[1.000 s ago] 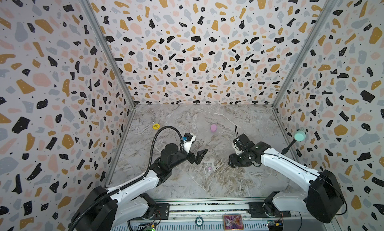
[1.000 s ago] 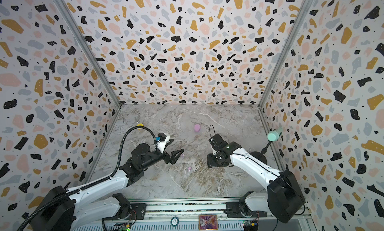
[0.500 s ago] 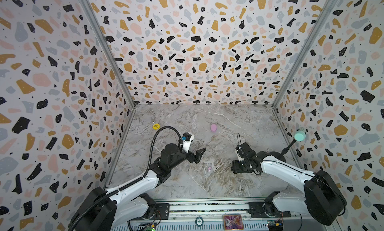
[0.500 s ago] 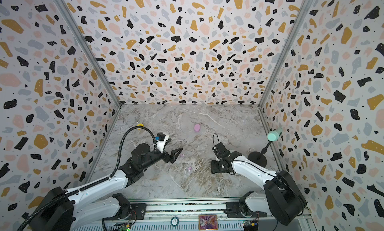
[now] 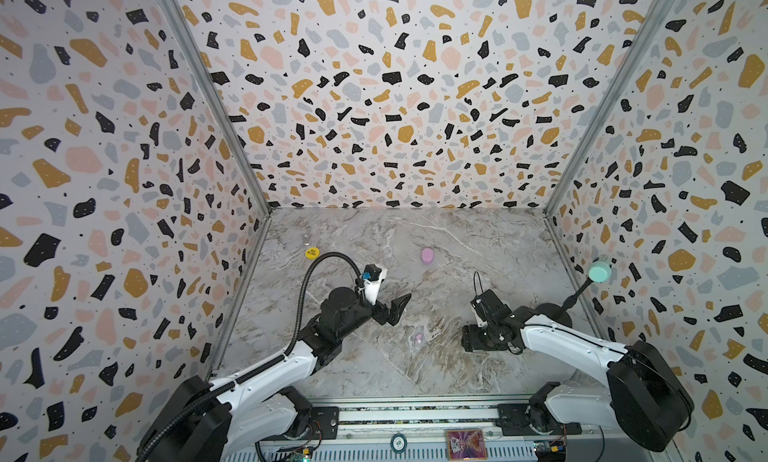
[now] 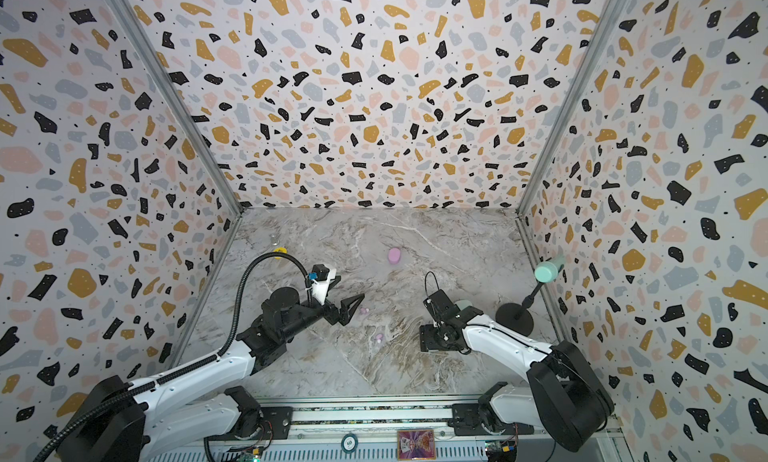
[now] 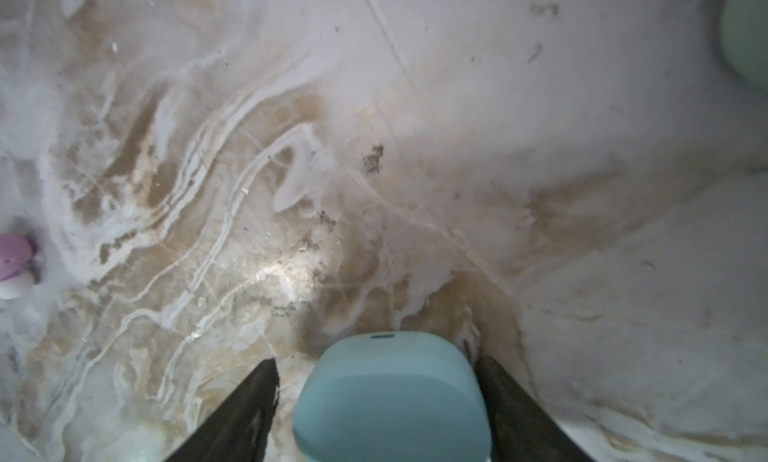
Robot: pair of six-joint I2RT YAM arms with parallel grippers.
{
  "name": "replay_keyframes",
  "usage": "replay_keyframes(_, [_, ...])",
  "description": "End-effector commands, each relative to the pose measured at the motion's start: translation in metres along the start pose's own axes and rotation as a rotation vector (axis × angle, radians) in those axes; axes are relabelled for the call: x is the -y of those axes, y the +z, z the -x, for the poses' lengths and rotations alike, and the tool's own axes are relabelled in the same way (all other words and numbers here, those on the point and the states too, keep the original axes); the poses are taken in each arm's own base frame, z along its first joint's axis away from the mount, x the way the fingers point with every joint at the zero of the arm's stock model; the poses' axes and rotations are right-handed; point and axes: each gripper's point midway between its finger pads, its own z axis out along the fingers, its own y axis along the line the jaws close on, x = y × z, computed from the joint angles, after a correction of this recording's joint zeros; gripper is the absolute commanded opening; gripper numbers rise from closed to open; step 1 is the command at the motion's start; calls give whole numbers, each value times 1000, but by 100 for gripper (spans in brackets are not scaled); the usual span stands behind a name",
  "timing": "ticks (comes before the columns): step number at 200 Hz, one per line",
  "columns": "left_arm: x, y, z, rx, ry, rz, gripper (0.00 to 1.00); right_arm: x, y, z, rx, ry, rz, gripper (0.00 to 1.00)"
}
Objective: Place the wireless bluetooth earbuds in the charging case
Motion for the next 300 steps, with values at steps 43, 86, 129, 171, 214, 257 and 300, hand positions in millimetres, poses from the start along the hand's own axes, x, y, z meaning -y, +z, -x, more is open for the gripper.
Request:
replay_keyframes(43, [-6, -9, 18, 66, -10, 53, 100, -24, -53, 31, 65, -6, 9, 87])
replay_keyframes(86, [-13, -11, 13, 60, -43, 88, 100, -54, -67, 67, 116, -64, 57, 90])
replay_keyframes(129, [-21, -14, 2, 46, -89, 123, 100, -81, -60, 130, 192, -137, 80, 93])
replay_keyframes(171, [-27, -18, -6, 38, -110, 155, 100, -93, -32, 206, 255, -154, 73, 94])
replay_keyframes(214, [-33, -19, -7, 28, -96, 175, 100, -102, 5, 267, 281, -156, 81, 94])
replay_keyframes(257, [-39, -22, -7, 30, -90, 193, 100, -107, 30, 302, 284, -179, 30, 95])
replay_keyframes(300, [-43, -22, -11, 27, -104, 188, 100, -102, 52, 321, 267, -213, -62, 96])
